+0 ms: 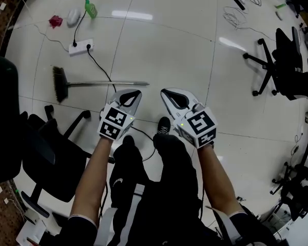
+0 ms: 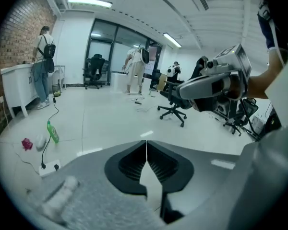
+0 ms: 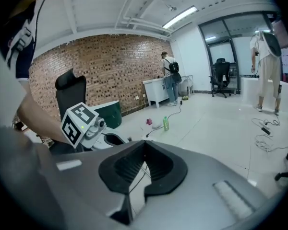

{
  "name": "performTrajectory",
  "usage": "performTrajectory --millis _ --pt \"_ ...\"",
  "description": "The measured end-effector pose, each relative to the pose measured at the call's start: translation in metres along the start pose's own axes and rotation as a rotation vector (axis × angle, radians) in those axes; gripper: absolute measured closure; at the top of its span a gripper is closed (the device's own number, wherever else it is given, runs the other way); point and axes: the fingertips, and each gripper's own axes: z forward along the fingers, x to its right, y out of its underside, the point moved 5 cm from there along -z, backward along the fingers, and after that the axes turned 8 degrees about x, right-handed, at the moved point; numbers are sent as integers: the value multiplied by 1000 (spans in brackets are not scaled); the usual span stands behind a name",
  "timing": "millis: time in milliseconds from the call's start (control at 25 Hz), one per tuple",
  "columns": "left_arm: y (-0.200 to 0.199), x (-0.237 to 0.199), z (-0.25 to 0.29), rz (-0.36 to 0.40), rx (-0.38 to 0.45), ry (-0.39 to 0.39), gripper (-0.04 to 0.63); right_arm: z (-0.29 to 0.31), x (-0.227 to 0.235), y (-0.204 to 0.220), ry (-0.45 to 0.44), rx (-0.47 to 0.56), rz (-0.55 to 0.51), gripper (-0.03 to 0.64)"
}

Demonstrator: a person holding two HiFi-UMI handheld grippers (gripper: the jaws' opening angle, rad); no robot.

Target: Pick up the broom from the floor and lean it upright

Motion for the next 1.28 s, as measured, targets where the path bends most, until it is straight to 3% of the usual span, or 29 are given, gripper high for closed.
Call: performTrajectory --millis 400,640,960,1280 --pt "201 -80 132 44 -166 51 515 69 71 137 -33 2 -92 614" --pt "297 -103 197 96 -255 94 503 92 109 217 -50 37 10 614" --pt "374 -121 263 181 -305 159 475 126 132 289 -75 25 26 614" --pt "400 -124 293 289 -431 258 420 140 125 310 -108 16 77 614"
